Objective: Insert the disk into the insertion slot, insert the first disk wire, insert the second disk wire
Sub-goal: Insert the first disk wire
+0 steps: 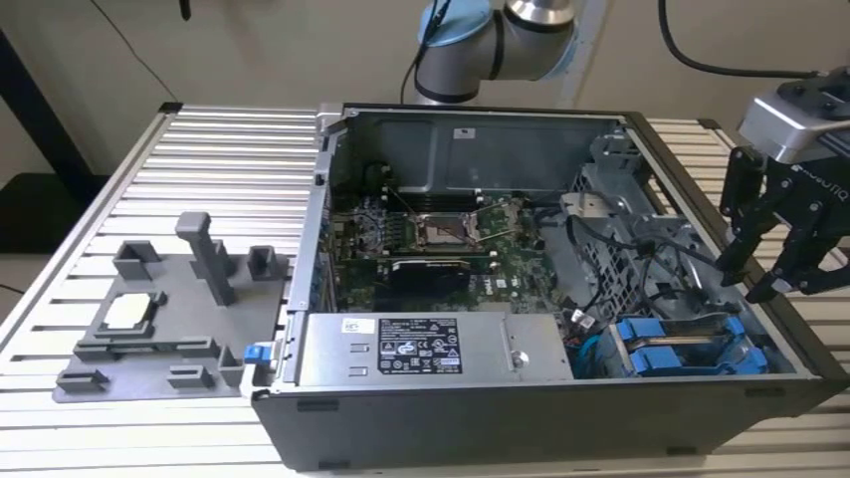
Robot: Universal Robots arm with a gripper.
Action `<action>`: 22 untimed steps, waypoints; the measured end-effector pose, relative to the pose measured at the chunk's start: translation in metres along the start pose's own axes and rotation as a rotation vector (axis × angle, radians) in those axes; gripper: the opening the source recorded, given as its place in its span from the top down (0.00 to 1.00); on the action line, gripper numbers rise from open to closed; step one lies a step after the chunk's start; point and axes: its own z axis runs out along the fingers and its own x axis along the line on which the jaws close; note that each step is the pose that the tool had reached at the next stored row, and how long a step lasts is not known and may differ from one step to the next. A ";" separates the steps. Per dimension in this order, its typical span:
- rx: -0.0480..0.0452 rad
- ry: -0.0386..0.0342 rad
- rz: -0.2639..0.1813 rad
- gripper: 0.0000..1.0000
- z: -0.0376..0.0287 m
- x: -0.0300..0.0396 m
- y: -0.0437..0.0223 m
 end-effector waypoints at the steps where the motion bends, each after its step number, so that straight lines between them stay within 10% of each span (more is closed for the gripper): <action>1: 0.0000 0.0000 0.000 0.56 0.0000 0.0000 0.0000; 12: 0.0000 0.0000 0.000 0.81 0.0006 0.0000 0.0000; 22: 0.0000 0.0000 0.000 0.81 0.0013 0.0000 0.0000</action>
